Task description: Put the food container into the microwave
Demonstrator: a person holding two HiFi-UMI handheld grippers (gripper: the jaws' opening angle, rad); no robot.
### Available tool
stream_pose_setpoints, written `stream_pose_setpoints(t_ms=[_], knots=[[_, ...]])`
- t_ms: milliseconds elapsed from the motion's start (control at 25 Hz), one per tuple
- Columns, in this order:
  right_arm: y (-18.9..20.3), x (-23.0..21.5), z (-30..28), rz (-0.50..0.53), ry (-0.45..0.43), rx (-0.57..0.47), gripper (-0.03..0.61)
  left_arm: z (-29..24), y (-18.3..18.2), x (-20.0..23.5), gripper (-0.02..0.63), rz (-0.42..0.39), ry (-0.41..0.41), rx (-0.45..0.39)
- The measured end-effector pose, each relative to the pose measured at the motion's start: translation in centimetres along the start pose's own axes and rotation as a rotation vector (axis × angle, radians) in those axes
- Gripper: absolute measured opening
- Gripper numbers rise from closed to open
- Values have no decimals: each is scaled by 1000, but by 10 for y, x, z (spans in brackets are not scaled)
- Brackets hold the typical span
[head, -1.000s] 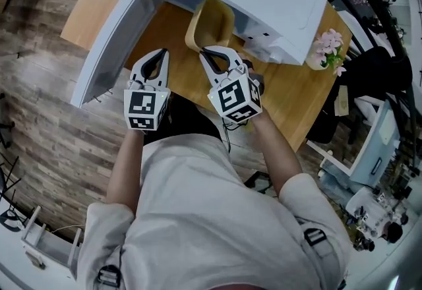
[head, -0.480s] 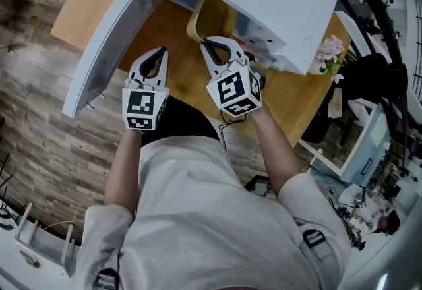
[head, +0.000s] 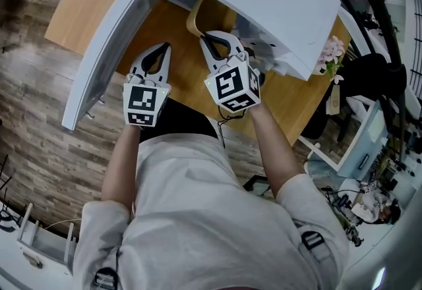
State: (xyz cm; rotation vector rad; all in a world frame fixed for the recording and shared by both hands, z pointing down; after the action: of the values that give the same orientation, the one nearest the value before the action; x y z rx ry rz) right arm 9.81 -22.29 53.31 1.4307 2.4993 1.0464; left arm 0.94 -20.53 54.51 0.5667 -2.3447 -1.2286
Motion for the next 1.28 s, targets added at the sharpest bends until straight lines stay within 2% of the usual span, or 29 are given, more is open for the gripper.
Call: stream_pose_setpoints(t_ms=[280, 480, 1280], knots=[[1, -10, -10, -28, 18, 18, 21, -6, -1, 0, 11, -9, 38, 14], [2, -18, -21, 5, 47, 52, 21, -11, 5, 2, 11, -11, 58, 36], [-9, -46, -63, 60, 108, 117, 21, -17, 20, 30, 11, 39, 23, 81]])
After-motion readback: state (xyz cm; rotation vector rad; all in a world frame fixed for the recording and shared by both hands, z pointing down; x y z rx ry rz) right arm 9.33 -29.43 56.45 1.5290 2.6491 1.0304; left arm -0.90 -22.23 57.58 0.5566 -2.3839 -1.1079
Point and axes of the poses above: the fingertips, and each gripper's own axes: z backward along the fingers, x to its left, y out of its underside, the point moved 1 cm from there along z, backward along the fingers, and after that the axes turned 6 degrees about x, right-handed, at the moved point
